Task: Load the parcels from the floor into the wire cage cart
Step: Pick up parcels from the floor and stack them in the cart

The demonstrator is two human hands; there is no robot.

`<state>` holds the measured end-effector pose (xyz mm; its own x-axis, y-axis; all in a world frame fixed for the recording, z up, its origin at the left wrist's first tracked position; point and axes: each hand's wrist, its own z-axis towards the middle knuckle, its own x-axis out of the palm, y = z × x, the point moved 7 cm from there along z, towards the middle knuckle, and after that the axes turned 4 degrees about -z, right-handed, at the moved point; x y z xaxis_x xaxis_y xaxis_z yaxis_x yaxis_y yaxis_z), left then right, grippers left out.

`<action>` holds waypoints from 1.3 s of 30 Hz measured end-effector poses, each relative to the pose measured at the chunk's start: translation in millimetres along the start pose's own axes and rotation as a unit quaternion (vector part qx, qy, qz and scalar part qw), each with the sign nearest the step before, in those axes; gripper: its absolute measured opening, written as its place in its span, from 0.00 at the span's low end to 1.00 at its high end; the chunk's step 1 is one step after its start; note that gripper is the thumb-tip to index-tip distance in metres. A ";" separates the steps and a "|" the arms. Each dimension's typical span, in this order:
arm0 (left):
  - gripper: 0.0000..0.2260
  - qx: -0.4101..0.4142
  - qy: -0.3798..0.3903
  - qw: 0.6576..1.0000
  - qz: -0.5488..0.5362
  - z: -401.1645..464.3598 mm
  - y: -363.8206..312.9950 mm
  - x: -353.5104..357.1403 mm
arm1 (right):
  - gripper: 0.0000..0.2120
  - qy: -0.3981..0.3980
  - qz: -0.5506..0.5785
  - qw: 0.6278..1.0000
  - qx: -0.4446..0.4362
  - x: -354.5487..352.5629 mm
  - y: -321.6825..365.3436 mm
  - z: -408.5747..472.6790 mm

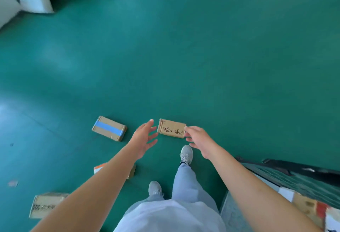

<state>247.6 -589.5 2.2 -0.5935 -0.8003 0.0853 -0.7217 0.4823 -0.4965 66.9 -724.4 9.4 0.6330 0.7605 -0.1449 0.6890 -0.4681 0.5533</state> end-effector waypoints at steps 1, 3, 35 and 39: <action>0.17 -0.011 -0.007 1.000 -0.011 12.4 -3.5 4.7 | 0.09 0.006 -0.004 1.000 0.005 -4.3 4.2 16.2; 0.17 -0.033 -0.021 0.999 -0.033 37.7 -7.4 14.2 | 0.10 0.013 -0.012 1.000 0.022 -13.7 9.1 49.0; 0.21 -0.283 -0.060 0.953 -0.093 630.6 320.4 30.8 | 0.26 -0.053 -0.388 0.919 0.042 42.7 -258.6 683.0; 0.26 -0.300 -0.060 0.946 -0.109 664.8 343.0 47.3 | 0.36 0.006 -0.484 0.875 0.005 49.5 -278.2 725.3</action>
<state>208.7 -698.7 -738.3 -0.3888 -0.9212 0.0130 -0.9158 0.3879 0.1038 162.5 -883.0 -746.7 -0.2530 0.8070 -0.5336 0.9031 0.3948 0.1688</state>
